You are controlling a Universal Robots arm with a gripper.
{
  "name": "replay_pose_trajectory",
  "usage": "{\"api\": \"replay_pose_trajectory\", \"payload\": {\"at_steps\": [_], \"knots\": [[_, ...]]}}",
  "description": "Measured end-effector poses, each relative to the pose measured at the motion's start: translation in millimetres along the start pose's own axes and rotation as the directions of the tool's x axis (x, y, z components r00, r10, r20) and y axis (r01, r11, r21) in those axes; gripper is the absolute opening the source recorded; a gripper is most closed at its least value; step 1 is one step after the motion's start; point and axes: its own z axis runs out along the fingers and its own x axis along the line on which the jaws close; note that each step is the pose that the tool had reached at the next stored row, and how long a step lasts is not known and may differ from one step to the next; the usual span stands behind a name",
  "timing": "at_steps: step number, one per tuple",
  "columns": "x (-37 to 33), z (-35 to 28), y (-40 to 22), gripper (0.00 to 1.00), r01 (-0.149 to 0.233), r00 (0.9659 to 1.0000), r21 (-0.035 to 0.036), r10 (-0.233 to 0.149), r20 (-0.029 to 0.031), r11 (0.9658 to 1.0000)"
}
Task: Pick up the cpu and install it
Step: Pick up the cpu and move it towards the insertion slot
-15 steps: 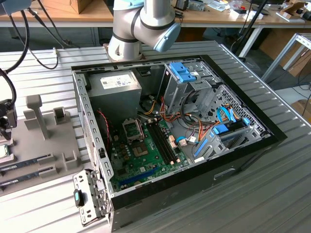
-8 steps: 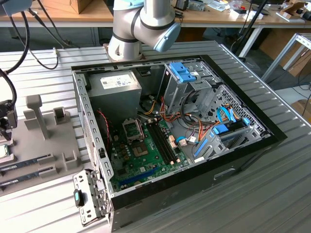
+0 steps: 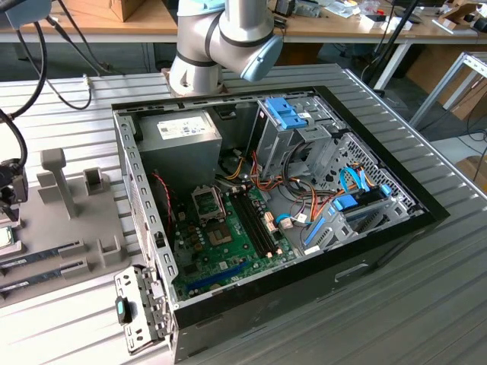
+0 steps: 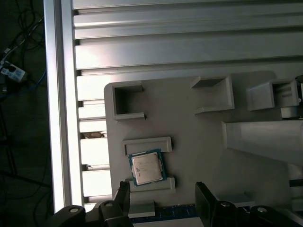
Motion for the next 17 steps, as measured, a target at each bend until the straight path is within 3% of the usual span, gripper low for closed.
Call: {"api": "replay_pose_trajectory", "payload": {"at_steps": [17], "knots": [[0.1, 3.1, -0.1, 0.66, 0.0, 1.0, 0.0, 0.0, 0.0, 1.0]]}}
